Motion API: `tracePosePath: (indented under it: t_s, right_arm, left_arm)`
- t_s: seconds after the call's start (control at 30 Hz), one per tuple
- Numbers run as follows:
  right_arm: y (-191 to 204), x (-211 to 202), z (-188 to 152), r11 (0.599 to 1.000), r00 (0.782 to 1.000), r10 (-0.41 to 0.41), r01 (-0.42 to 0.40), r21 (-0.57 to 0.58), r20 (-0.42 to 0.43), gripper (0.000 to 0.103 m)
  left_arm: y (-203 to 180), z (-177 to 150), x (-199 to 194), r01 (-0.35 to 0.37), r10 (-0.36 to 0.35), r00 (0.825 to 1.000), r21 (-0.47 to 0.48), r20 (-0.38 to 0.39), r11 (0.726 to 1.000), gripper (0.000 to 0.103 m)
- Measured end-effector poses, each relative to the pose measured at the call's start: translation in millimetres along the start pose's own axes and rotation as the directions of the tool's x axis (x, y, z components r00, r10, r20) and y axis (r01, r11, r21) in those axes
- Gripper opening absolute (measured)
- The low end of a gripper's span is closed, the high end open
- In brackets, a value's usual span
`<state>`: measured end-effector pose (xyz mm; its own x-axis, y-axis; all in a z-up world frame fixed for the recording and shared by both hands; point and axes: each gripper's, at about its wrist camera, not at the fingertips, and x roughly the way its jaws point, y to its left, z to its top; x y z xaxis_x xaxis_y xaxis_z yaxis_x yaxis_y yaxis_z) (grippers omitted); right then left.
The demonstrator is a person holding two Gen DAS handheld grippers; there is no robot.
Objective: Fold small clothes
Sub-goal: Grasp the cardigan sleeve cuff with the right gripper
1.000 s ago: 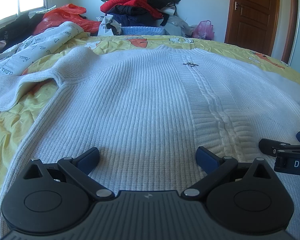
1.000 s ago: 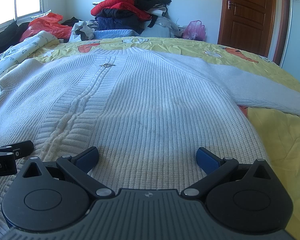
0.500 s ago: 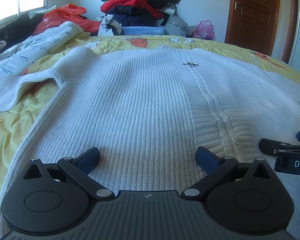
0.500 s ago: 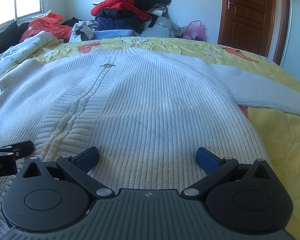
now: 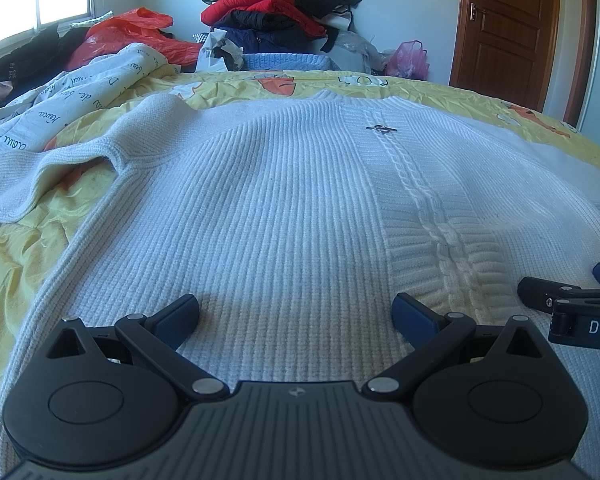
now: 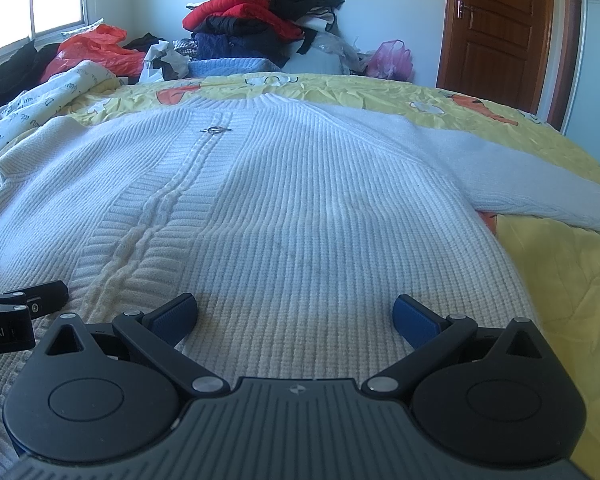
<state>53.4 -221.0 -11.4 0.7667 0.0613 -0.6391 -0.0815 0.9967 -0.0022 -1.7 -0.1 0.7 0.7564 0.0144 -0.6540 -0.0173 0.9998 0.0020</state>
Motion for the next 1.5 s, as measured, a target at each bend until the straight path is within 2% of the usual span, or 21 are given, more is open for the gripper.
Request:
tracePosePath:
  t_s: [0.27, 0.33, 0.4, 0.47, 0.53, 0.6, 0.67, 0.7, 0.77, 0.8, 0.87, 0.97, 1.1, 1.17, 1.27, 1.3, 1.33, 1.37, 1.4, 1.5]
  right_arm:
    - [-6.0, -1.5, 12.3, 0.999, 1.0, 0.022, -0.023, -0.03, -0.021, 0.103]
    - [-24.0, -10.6, 19.1, 0.999, 0.999, 0.035, -0.035, -0.001, 0.028, 0.103]
    - [-57.7, -20.7, 25.5, 0.992, 0.989, 0.098, -0.106, 0.068, 0.111, 0.103]
    - [-97.4, -28.3, 31.4, 0.978, 0.975, 0.126, -0.153, 0.145, 0.183, 0.103]
    - [-150.6, -34.8, 39.4, 0.964, 0.969, 0.094, -0.146, 0.221, 0.228, 0.103]
    - [-202.9, -38.5, 43.0, 0.939, 0.967, 0.025, -0.11, 0.327, 0.254, 0.103]
    - [-267.7, -40.8, 44.3, 0.868, 0.963, -0.048, -0.091, 0.488, 0.264, 0.1]
    - [-298.6, -39.8, 43.2, 0.818, 0.962, -0.081, -0.086, 0.569, 0.262, 0.099]
    - [-359.4, -36.4, 37.0, 0.687, 0.958, -0.132, -0.096, 0.721, 0.253, 0.094]
    - [-384.1, -33.4, 33.8, 0.63, 0.958, -0.138, -0.113, 0.769, 0.253, 0.093]
    - [-419.2, -25.6, 25.7, 0.542, 0.956, -0.153, -0.131, 0.83, 0.251, 0.085]
    - [-447.4, -11.4, 17.3, 0.46, 0.957, -0.184, -0.116, 0.88, 0.223, 0.072]
    - [-449.6, 3.7, 13.7, 0.451, 0.959, -0.216, -0.067, 0.89, 0.182, 0.072]
    - [-453.3, 12.6, 10.1, 0.444, 0.966, -0.2, -0.06, 0.894, 0.164, 0.072]
    - [-453.3, 19.5, 11.4, 0.464, 0.957, -0.226, -0.056, 0.884, 0.179, 0.069]
    - [-452.0, 22.7, 12.2, 0.469, 0.955, -0.232, -0.055, 0.882, 0.183, 0.066]
    - [-452.6, 19.6, 13.3, 0.474, 0.954, -0.238, -0.048, 0.879, 0.18, 0.04]
    - [-451.6, 21.0, 15.4, 0.481, 0.957, -0.238, -0.03, 0.876, 0.163, 0.021]
    - [-451.0, 26.4, 17.5, 0.479, 0.964, -0.236, 0.004, 0.878, 0.124, 0.016]
    - [-440.3, 23.4, 24.4, 0.504, 0.949, -0.271, -0.002, 0.864, 0.16, 0.015]
  left_arm:
    - [0.1, 0.0, 0.1, 0.001, -0.001, 1.0, -0.001, 0.0, 1.0, 0.103]
    - [-0.5, 0.5, 0.6, 0.001, -0.001, 1.0, 0.0, 0.0, 1.0, 0.103]
    - [-0.4, 0.3, 0.4, 0.001, -0.001, 1.0, -0.001, 0.0, 1.0, 0.103]
    - [-0.6, 0.5, 0.6, 0.001, -0.001, 1.0, 0.0, 0.0, 1.0, 0.103]
    - [-0.6, 0.4, 0.6, 0.0, 0.0, 1.0, 0.0, 0.0, 1.0, 0.103]
    - [-0.4, 0.2, 0.4, 0.0, 0.0, 1.0, 0.0, 0.0, 1.0, 0.103]
    - [-0.6, 0.5, 0.7, 0.0, 0.0, 1.0, -0.001, 0.0, 1.0, 0.103]
    - [-0.1, -0.1, 0.1, 0.001, -0.001, 1.0, -0.001, 0.0, 1.0, 0.103]
    - [-0.6, 0.5, 0.7, 0.001, -0.001, 1.0, -0.001, 0.0, 1.0, 0.103]
    - [-0.2, -0.1, 0.1, 0.002, -0.002, 1.0, -0.001, 0.0, 1.0, 0.103]
    - [-1.1, -0.1, 0.1, 0.001, -0.001, 1.0, 0.0, 0.0, 1.0, 0.103]
    - [-1.1, 0.4, 0.6, 0.001, -0.001, 1.0, 0.0, 0.0, 1.0, 0.103]
    - [-0.9, -0.2, 0.1, 0.001, -0.001, 1.0, -0.001, 0.0, 1.0, 0.103]
    - [-0.8, 0.0, 0.1, 0.001, -0.001, 1.0, 0.0, 0.0, 1.0, 0.103]
    - [-0.6, -0.1, 0.1, 0.001, -0.001, 1.0, -0.001, 0.0, 1.0, 0.103]
    - [-0.7, -0.1, 0.0, 0.001, -0.001, 1.0, -0.001, 0.0, 1.0, 0.103]
    - [-0.8, 0.0, 0.2, 0.001, -0.001, 1.0, -0.001, 0.0, 1.0, 0.103]
    - [-0.9, 0.4, 0.5, 0.001, -0.001, 1.0, -0.001, 0.0, 1.0, 0.103]
    - [-0.6, -0.1, 0.0, 0.002, -0.002, 1.0, -0.001, 0.0, 1.0, 0.103]
    - [-0.8, -0.2, 0.1, 0.002, -0.002, 1.0, -0.002, 0.0, 1.0, 0.103]
